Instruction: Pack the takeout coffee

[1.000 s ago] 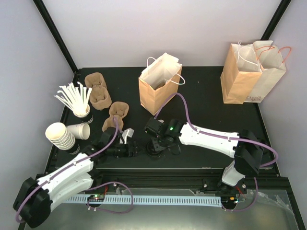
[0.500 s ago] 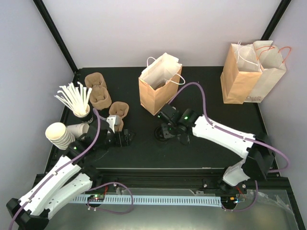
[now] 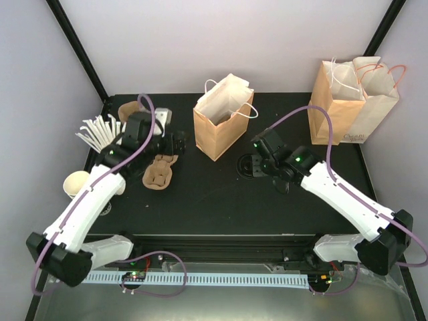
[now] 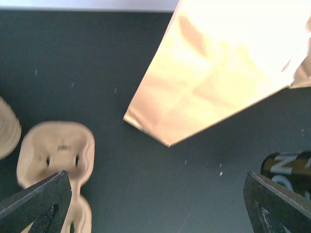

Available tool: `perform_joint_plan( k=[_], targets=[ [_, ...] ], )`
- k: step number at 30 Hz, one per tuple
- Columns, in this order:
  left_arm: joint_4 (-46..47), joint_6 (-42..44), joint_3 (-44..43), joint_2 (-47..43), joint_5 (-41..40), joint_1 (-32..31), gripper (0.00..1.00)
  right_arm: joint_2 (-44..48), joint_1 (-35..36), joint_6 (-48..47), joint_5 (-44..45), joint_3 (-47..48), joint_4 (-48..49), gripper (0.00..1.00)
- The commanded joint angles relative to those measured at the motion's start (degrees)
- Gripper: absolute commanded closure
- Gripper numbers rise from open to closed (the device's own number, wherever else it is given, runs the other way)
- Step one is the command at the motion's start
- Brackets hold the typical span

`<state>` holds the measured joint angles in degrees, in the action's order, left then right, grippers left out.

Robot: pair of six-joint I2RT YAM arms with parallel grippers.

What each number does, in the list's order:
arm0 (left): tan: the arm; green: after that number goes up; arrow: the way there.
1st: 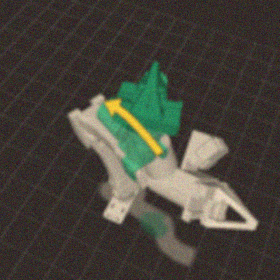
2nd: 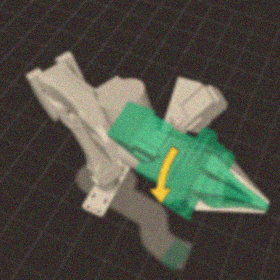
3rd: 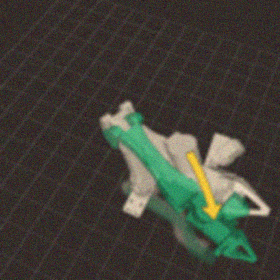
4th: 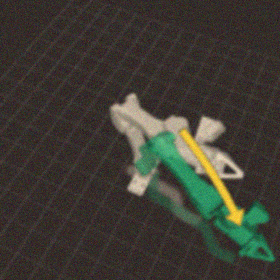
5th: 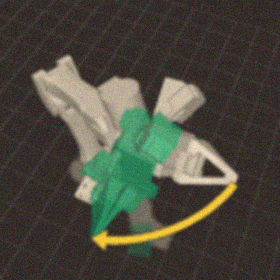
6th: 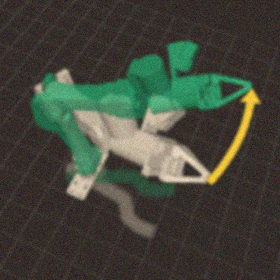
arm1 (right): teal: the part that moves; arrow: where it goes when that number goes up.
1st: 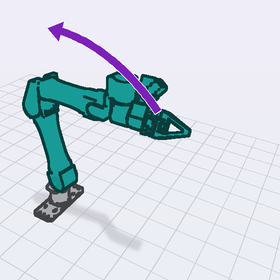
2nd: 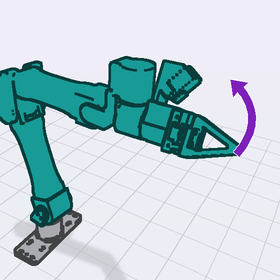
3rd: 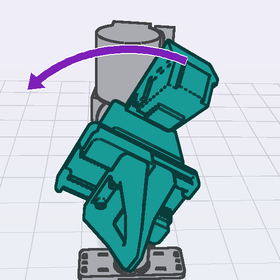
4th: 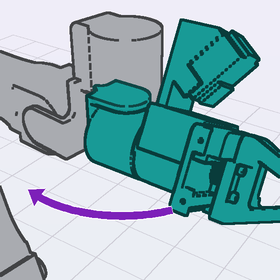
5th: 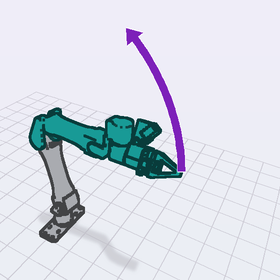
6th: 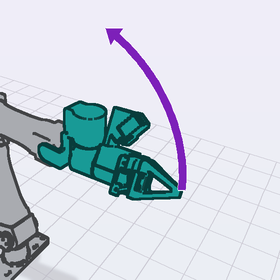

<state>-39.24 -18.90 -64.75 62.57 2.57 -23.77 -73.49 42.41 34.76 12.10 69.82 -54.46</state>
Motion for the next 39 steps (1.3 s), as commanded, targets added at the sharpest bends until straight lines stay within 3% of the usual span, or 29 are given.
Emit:
perform_joint_plan(
  k=[1, 6, 17, 24, 30, 32, 34, 39],
  targets=[
    [4.1, 8.3, -11.6, 7.4, 2.6, 0.7, 0.01, 2.6, -0.4, -2.7, 1.4, -0.5, -0.5, 0.98],
    [3.7, 13.0, -25.4, 21.0, 3.3, 0.8, 0.02, 5.6, -0.5, -3.5, 0.9, -1.8, -0.2, 0.98],
    [-9.0, 20.5, -57.8, 46.0, 1.2, 1.7, 0.02, 8.0, -0.7, -4.1, 1.3, -1.0, -1.1, 0.98],
    [-11.4, 21.2, -65.5, 52.1, 5.2, 1.7, 0.12, 8.6, -0.8, -3.8, 1.6, -1.0, -1.8, 0.98],
    [-15.3, 21.4, -65.9, 54.8, 6.7, 1.7, 0.17, 8.6, -0.8, -4.1, 1.8, 0.1, -2.8, 0.98],
    [-16.5, 21.4, -65.9, 55.9, 7.8, 1.7, 0.23, 8.8, -0.8, -4.1, 2.0, 0.7, -3.4, 0.98],
    [-17.4, 21.4, -66.1, 56.9, 8.5, 1.7, 0.37, 9.3, -0.8, -4.3, 2.5, 1.2, -4.1, 0.98],
    [-17.5, 22.4, -66.6, 56.3, 11.0, 1.7, 0.90, 9.9, -0.9, -5.4, 3.1, 5.2, -7.9, 0.98]
  ],
)
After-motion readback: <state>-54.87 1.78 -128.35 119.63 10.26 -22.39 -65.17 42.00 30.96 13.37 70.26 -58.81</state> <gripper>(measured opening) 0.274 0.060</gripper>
